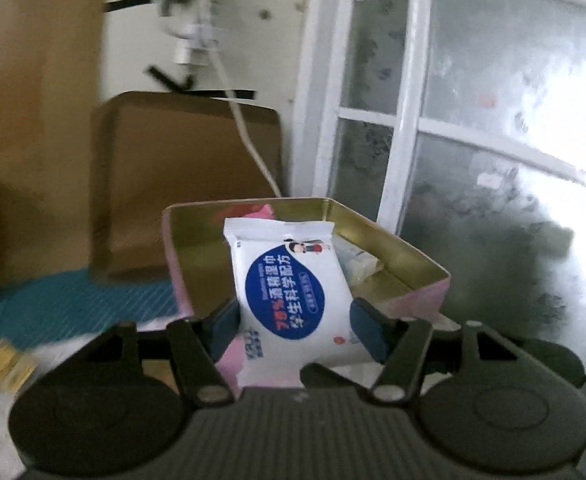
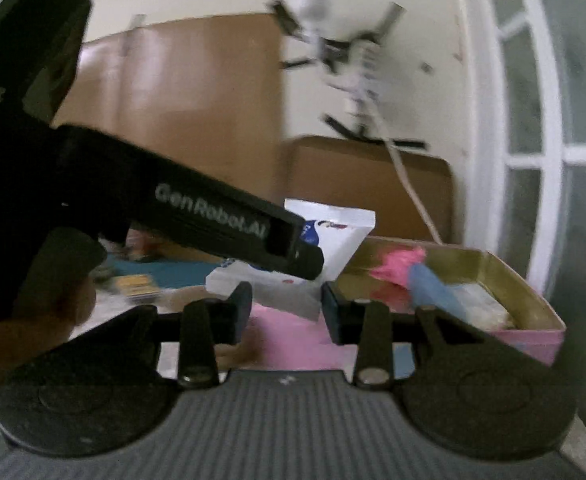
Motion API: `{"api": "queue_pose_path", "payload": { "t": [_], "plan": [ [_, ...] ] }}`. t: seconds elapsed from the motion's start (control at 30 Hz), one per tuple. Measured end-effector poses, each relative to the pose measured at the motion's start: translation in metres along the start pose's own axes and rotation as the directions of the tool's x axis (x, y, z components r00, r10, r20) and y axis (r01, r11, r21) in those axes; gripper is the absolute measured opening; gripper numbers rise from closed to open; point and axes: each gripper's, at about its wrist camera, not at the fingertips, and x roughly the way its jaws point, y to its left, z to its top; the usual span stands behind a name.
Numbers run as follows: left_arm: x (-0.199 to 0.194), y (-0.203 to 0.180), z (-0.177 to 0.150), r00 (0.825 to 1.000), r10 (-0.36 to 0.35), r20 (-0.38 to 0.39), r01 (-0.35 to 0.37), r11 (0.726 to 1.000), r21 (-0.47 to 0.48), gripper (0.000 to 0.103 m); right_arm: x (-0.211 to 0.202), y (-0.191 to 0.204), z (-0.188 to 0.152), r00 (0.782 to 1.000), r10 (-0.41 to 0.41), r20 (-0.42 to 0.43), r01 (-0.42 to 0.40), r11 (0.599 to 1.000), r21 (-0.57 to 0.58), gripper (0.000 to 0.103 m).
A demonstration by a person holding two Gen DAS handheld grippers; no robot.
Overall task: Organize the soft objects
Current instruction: 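Drop the wipes pack into the pink tin box with the left gripper, then grasp the green correction-tape roller with the right gripper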
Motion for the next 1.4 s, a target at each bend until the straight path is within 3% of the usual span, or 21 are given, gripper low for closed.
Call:
{"api": "queue_pose_path", "payload": {
  "t": [0.03,0.1,0.17,0.27,0.47,0.63,0.77,0.87,1.0,1.13,1.27,1.33,1.4],
  "plan": [
    [0.018,-0.005,0.006,1.0,0.001,-0.003,-0.001,1.0,0.023,0.075,0.014,-0.009,0.001,1.0,-0.024,-0.015,0.024,0.999,0.026,0.042],
    [0.054,-0.01,0.014,0.999,0.023,-0.026,-0.021,0.997,0.069,0.075,0.051,-0.027,0.002,0.993,-0.107,-0.05,0.111,0.992,0.067,0.045],
    [0.087,-0.012,0.018,0.994,0.099,-0.054,-0.094,0.992,0.09,0.074,0.077,-0.038,-0.003,0.985,-0.144,-0.096,0.152,0.986,0.072,0.049],
    [0.1,-0.009,0.02,0.987,0.14,-0.079,-0.135,0.989,0.063,0.073,0.074,-0.043,-0.008,0.985,-0.148,-0.088,0.158,0.98,0.12,0.049],
    [0.046,-0.011,0.006,0.995,0.1,0.006,-0.1,0.99,0.097,0.075,0.043,-0.04,-0.013,0.99,-0.139,-0.035,0.142,0.977,0.158,0.05],
    [-0.009,0.002,-0.014,0.996,0.06,0.07,-0.064,0.997,0.049,0.08,0.024,-0.029,-0.002,0.993,-0.117,0.01,0.114,0.982,0.154,0.05],
    [-0.052,0.034,-0.033,0.987,0.124,0.101,-0.124,0.992,-0.015,0.08,0.02,0.0,0.017,0.998,-0.034,0.045,0.03,0.995,0.093,0.05],
    [-0.083,0.069,-0.051,0.968,0.232,0.094,-0.225,0.971,-0.079,0.08,0.027,0.032,0.032,0.994,0.108,0.027,-0.109,0.992,0.068,0.05],
    [-0.103,0.121,-0.085,0.923,0.384,-0.003,-0.381,0.913,-0.144,0.08,0.073,0.087,0.05,0.943,0.32,-0.094,-0.314,0.947,0.071,0.05],
    [-0.109,0.155,-0.115,0.886,0.46,-0.059,-0.462,0.866,-0.192,0.078,0.143,0.155,0.051,0.876,0.411,-0.252,-0.424,0.906,0.002,0.049],
    [-0.117,0.171,-0.118,0.911,0.412,-0.02,-0.401,0.872,-0.282,0.078,0.204,0.213,0.031,0.828,0.396,-0.397,-0.475,0.871,-0.124,0.049],
    [-0.118,0.172,-0.12,0.925,0.379,-0.011,-0.365,0.884,-0.291,0.078,0.223,0.231,0.024,0.829,0.367,-0.422,-0.476,0.859,-0.187,0.05],
    [-0.119,0.171,-0.12,0.93,0.368,0.007,-0.351,0.89,-0.291,0.078,0.242,0.245,0.017,0.811,0.353,-0.466,-0.492,0.843,-0.218,0.05]
  ]
}}
